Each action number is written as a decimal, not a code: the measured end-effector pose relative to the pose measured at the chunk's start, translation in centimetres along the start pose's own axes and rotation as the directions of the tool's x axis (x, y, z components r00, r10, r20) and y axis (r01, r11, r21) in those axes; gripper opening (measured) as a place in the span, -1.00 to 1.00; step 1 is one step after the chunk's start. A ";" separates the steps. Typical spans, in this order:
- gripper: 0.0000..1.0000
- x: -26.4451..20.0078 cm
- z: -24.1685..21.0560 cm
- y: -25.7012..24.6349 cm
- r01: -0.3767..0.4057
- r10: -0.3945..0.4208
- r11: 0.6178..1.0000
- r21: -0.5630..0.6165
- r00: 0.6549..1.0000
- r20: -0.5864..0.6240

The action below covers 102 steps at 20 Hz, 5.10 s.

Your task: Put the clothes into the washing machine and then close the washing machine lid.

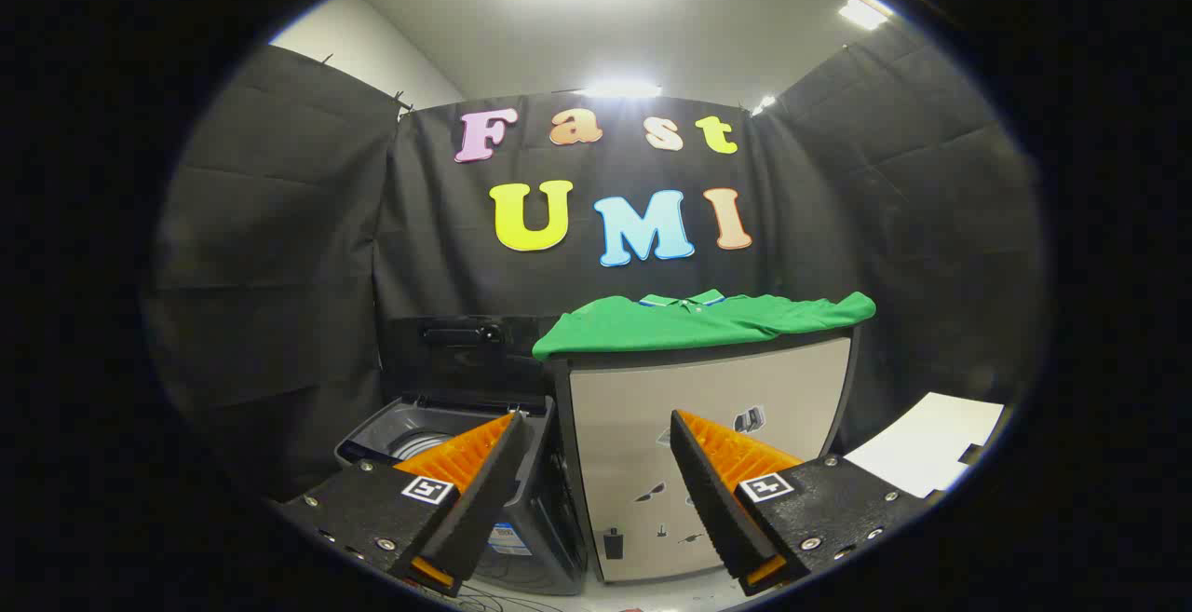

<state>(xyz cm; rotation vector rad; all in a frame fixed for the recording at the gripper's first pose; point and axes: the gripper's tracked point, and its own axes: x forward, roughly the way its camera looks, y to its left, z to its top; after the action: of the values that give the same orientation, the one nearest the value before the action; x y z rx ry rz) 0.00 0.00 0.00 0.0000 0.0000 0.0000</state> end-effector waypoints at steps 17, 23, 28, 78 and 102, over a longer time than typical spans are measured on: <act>0.91 -1.4 0.4 -1.4 0.031 -0.031 1.000 -0.001 0.999 0.013; 0.91 -2.0 1.8 -2.1 0.035 -0.035 0.999 0.000 0.999 0.038; 0.90 -1.5 3.6 -3.0 0.044 -0.043 0.999 -0.013 0.998 0.054; 0.91 31.4 7.3 -14.2 0.014 -0.005 1.000 0.012 0.837 -0.547; -0.97 32.3 4.3 -13.9 -0.116 0.066 0.993 -0.033 0.752 -0.656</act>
<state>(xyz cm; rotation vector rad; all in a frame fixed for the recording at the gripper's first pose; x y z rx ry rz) 32.27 -13.89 4.27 -0.0733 0.7129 0.0992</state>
